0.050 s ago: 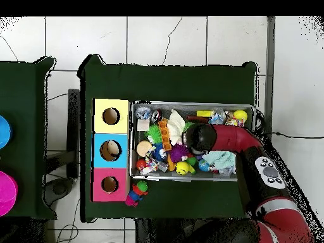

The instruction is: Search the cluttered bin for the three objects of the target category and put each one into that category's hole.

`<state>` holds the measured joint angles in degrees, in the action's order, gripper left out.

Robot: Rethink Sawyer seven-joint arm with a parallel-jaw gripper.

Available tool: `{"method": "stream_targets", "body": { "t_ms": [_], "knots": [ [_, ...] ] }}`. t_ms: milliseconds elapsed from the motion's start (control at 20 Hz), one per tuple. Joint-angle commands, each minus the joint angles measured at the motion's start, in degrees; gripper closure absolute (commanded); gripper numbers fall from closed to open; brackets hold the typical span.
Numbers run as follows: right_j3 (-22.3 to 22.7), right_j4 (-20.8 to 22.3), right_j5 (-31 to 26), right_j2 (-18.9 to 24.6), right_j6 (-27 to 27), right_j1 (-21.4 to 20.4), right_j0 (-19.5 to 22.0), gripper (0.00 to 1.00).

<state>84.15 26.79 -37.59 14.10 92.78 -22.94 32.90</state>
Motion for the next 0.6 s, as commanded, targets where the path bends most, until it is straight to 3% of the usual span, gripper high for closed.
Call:
{"method": "stream_targets", "body": {
  "t_ms": [50,600],
  "knots": [
    [13.9,-2.7,-4.8,5.8,-2.3,5.5,1.0,0.0],
    [16.5,-3.7,-2.7,9.2,-3.5,5.0,2.6,0.0]
  ]
}}
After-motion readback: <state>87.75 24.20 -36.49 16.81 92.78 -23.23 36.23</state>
